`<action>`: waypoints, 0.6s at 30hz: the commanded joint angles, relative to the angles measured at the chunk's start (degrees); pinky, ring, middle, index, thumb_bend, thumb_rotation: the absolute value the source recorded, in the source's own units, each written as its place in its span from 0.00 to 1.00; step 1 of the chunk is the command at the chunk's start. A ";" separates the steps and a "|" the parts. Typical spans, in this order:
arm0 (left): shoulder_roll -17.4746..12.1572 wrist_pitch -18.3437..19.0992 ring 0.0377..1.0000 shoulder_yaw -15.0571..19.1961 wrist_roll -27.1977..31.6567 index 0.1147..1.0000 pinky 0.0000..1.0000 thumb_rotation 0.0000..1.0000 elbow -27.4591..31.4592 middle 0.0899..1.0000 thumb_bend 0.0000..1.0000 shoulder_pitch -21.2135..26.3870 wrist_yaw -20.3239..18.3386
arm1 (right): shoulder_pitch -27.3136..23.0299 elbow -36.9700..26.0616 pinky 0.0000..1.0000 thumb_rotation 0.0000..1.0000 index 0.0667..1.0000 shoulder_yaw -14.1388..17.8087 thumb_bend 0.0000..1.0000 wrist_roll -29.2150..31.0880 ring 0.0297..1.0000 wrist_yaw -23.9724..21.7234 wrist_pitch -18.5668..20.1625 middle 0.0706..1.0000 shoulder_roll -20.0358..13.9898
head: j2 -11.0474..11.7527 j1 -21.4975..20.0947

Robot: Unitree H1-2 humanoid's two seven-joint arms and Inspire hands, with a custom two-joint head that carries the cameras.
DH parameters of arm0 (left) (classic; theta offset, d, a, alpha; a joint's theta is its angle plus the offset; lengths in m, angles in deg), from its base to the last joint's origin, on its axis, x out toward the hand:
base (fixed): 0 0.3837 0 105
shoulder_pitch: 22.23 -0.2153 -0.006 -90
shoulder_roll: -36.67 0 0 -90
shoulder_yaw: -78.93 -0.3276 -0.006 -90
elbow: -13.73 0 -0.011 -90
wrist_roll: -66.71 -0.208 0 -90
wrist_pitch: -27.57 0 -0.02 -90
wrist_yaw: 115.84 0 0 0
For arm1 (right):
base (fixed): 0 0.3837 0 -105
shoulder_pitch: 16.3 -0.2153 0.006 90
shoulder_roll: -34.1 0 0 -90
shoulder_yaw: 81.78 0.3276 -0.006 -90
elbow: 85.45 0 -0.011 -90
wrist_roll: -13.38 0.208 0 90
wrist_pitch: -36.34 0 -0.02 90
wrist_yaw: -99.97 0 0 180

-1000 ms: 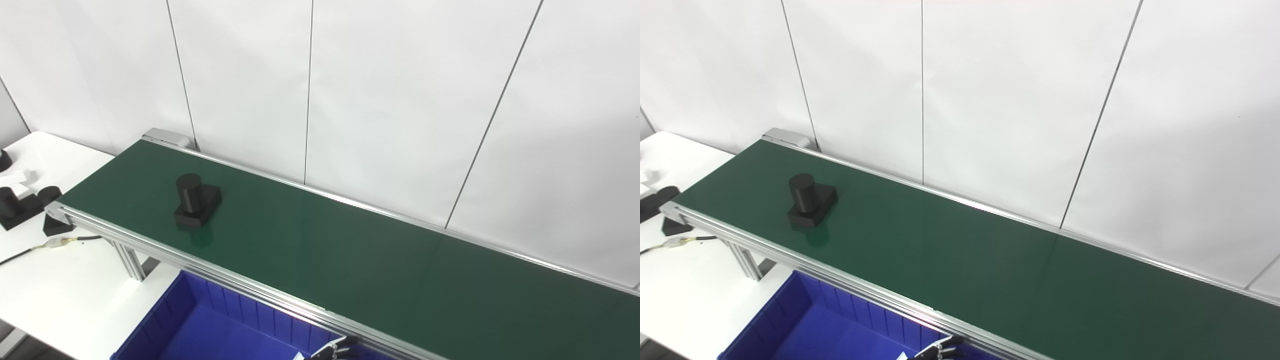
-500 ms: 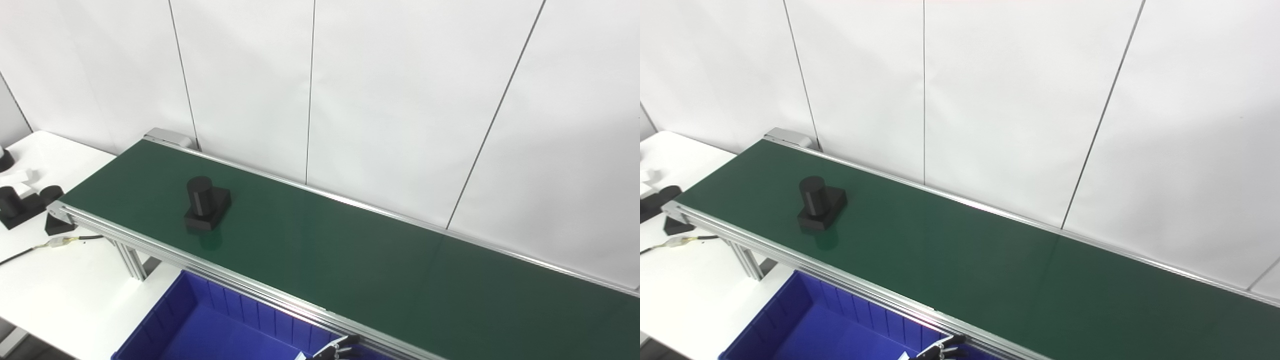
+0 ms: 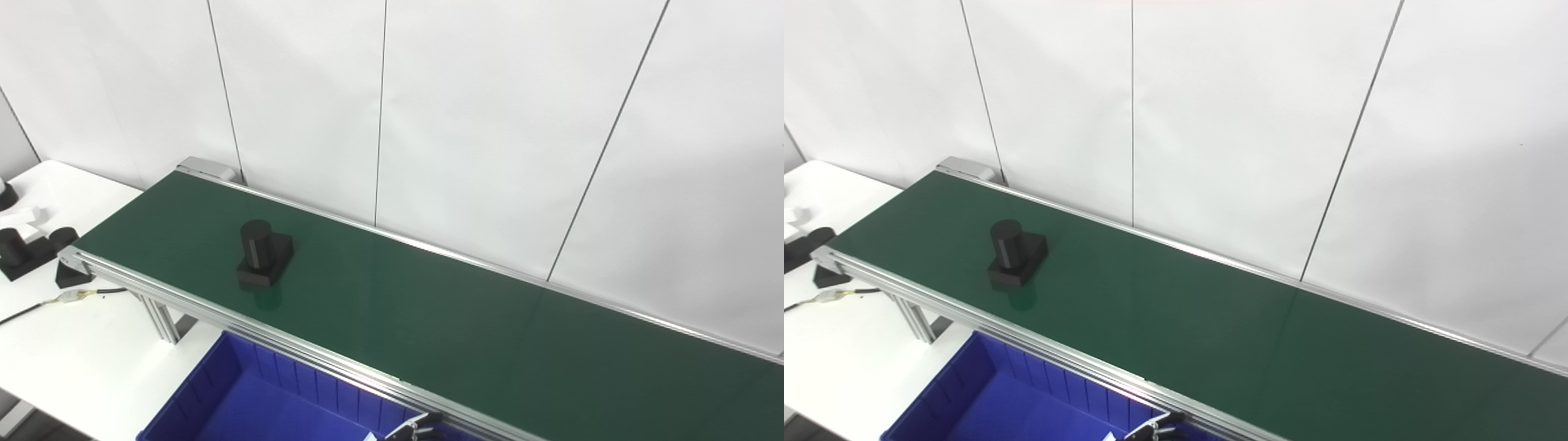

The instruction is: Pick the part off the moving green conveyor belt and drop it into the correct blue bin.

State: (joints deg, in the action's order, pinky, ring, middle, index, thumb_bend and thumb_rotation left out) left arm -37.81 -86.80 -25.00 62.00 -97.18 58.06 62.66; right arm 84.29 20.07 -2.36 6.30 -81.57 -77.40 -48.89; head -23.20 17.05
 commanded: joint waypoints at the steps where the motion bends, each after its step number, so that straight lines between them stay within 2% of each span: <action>1: 0.52 -2.52 0.75 -0.22 -0.53 0.87 0.67 0.42 0.67 0.80 0.91 0.98 0.53 | -0.17 -2.09 0.66 0.47 0.91 0.33 0.58 0.84 0.75 0.20 -3.13 0.82 -0.13 | -0.02 -0.16; 8: 0.57 -2.53 0.75 -0.63 -0.39 0.87 0.67 0.42 0.20 0.80 0.92 1.28 0.91 | -0.04 -2.84 0.65 0.47 0.89 0.56 0.61 0.87 0.74 0.44 -3.13 0.81 -0.34 | -0.11 -0.21; 18: 0.73 -2.54 0.75 -0.93 -0.69 0.88 0.66 0.44 0.33 0.80 0.92 1.22 1.28 | 1.08 -9.25 0.62 0.49 0.82 1.63 0.63 -0.19 0.71 -0.02 -2.95 0.77 -1.48 | -0.63 -1.91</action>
State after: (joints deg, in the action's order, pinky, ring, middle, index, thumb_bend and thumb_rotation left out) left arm -37.79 -86.80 -25.69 62.00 -97.66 58.33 63.55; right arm 85.29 13.28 -1.28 6.21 -81.63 -77.40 -50.06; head -23.82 15.21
